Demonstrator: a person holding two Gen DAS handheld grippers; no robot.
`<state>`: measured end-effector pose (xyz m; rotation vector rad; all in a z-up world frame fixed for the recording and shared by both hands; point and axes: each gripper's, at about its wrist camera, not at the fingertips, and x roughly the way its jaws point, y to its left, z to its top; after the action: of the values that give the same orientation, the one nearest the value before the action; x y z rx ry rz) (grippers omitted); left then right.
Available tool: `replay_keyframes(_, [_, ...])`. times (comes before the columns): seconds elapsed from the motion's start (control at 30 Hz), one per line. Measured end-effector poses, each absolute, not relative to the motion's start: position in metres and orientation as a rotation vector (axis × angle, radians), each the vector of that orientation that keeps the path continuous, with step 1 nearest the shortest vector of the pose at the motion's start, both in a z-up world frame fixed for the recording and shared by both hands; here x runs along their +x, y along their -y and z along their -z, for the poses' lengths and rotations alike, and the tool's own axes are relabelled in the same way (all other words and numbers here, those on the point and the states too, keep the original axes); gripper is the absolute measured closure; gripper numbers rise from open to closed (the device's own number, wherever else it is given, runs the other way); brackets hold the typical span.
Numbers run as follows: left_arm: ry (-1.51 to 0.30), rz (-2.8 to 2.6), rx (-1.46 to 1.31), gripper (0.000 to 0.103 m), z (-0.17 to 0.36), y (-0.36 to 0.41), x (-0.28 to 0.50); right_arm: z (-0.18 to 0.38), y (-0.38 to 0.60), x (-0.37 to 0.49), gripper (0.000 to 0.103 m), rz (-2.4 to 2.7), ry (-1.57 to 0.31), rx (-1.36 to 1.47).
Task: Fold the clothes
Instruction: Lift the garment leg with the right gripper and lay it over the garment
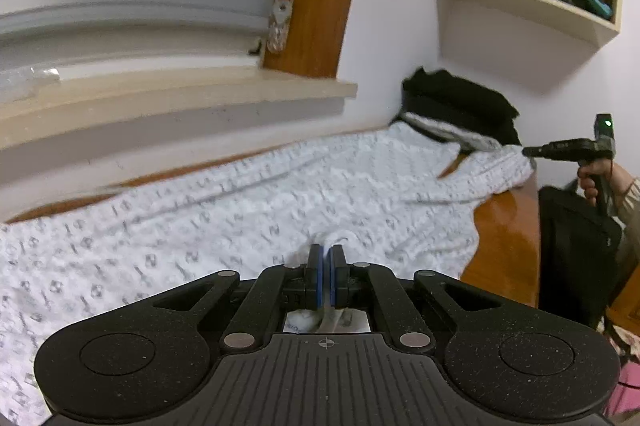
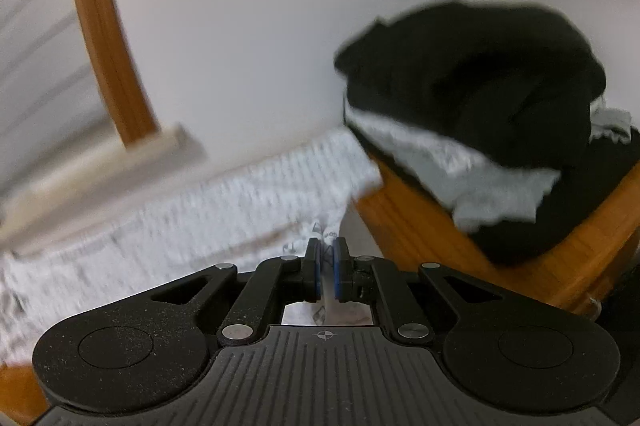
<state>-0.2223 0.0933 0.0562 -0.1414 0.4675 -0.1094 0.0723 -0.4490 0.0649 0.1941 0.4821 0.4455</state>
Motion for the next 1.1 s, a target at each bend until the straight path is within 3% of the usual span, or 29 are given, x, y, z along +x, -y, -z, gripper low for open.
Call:
replay_keyframes(0.5, [-0.220,0.051,-0.204,0.100,-0.116,-0.091,-0.277,-0.186,0.385,0.125,0.097,-0.362,-0.042,0.229])
replay_keyframes(0.7, [-0.317,0.225,-0.184,0.100,-0.121,-0.063,-0.278,-0.169,0.426,0.103,0.095,-0.237,-0.156,0.178])
replay_keyframes(0.8, [-0.434,0.341,-0.192,0.098,-0.108,-0.044,-0.265,-0.145,0.449,0.097,0.082,-0.086,-0.292,0.104])
replay_keyframes(0.87, [-0.464,0.373,-0.174,0.095,-0.102,-0.036,-0.258,-0.130,0.460,0.091,0.068,-0.040,-0.321,0.067])
replay_keyframes(1.1, [-0.473,0.296,-0.127,0.078,-0.093,-0.045,-0.246,-0.074,0.420,0.092,0.054,-0.280,-0.485,0.034])
